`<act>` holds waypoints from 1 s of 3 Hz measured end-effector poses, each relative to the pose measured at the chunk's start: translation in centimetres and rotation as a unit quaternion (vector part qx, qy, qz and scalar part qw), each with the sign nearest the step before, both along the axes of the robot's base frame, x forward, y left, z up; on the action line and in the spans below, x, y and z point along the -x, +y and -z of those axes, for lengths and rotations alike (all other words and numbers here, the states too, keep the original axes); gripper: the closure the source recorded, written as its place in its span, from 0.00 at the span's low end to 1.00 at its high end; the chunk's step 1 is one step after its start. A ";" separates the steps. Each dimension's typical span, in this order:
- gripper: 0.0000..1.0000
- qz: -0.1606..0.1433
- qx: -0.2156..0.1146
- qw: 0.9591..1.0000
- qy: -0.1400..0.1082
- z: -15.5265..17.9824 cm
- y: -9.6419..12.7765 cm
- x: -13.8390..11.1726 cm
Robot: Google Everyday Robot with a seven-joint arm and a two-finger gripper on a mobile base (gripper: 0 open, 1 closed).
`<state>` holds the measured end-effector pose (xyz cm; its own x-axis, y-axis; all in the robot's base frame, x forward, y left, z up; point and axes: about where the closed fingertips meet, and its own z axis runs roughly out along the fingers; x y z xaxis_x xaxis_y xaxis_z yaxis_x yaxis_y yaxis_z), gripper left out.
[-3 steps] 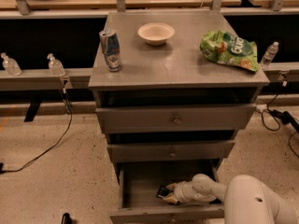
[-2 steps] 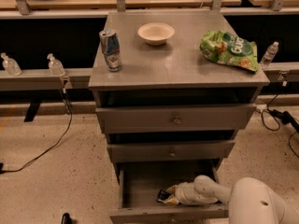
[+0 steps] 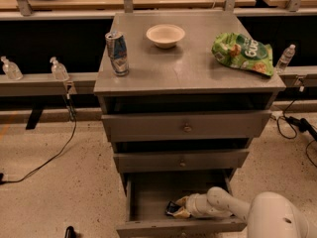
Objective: Pick rxbar blueberry from bottom drawer and place on counter
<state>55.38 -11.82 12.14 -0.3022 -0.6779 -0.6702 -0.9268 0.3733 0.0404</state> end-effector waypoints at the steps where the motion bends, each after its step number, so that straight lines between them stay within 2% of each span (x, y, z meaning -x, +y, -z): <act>1: 1.00 -0.001 -0.021 1.000 0.005 -0.6 -0.2 -0.2; 2: 1.00 -0.013 -0.063 0.998 0.012 -3.6 -0.5 -0.7; 3: 1.00 -0.038 -0.093 0.995 0.013 -7.0 -1.1 0.0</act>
Offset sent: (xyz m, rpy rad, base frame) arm 0.0150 -0.0149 0.0787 0.2248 0.0332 0.0565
